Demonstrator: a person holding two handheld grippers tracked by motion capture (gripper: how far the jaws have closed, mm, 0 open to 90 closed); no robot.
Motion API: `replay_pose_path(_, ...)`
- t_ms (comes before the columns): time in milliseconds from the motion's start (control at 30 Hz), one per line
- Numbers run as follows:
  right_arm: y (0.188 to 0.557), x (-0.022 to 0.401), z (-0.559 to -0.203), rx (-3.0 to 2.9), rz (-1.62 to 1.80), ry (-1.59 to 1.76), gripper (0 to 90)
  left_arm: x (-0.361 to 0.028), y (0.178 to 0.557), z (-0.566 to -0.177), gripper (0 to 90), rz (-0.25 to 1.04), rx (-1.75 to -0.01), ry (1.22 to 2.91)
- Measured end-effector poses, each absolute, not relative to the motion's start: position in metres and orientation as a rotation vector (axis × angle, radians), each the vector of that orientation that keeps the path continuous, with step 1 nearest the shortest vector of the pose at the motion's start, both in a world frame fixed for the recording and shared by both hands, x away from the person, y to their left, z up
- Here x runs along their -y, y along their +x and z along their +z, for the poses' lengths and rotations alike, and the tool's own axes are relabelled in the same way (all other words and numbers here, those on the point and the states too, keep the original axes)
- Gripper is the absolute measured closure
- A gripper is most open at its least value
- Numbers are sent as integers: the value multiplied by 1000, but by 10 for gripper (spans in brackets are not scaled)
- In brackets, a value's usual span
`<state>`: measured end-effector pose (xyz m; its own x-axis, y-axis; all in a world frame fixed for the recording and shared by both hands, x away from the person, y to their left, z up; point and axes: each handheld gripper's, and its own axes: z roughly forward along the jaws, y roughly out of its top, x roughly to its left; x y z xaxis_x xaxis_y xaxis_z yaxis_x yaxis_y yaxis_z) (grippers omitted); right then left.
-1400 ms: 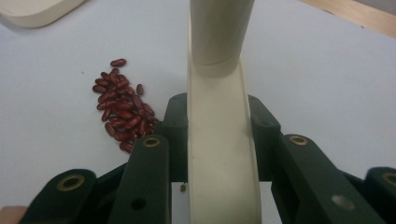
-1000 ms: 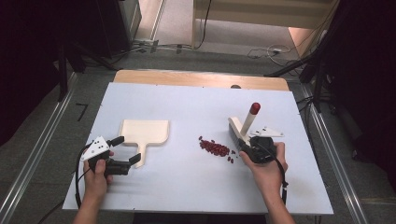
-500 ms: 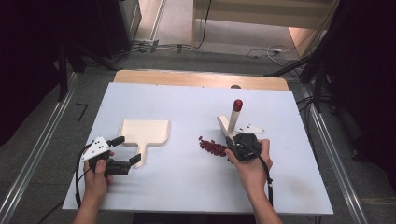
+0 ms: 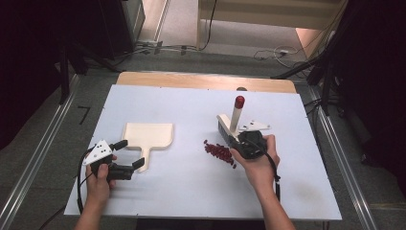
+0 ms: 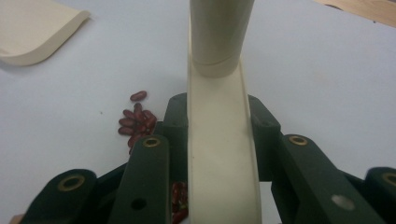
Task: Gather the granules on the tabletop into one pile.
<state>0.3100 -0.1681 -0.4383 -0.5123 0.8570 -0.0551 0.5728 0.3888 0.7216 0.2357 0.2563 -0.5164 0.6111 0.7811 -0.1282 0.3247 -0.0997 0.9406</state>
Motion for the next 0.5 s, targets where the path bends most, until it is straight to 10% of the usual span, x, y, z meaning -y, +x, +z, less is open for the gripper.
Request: replay_pose_path(500,305,205,-442,-2726,1169,627,654,-255,236,-517,18,500,-927,1691)
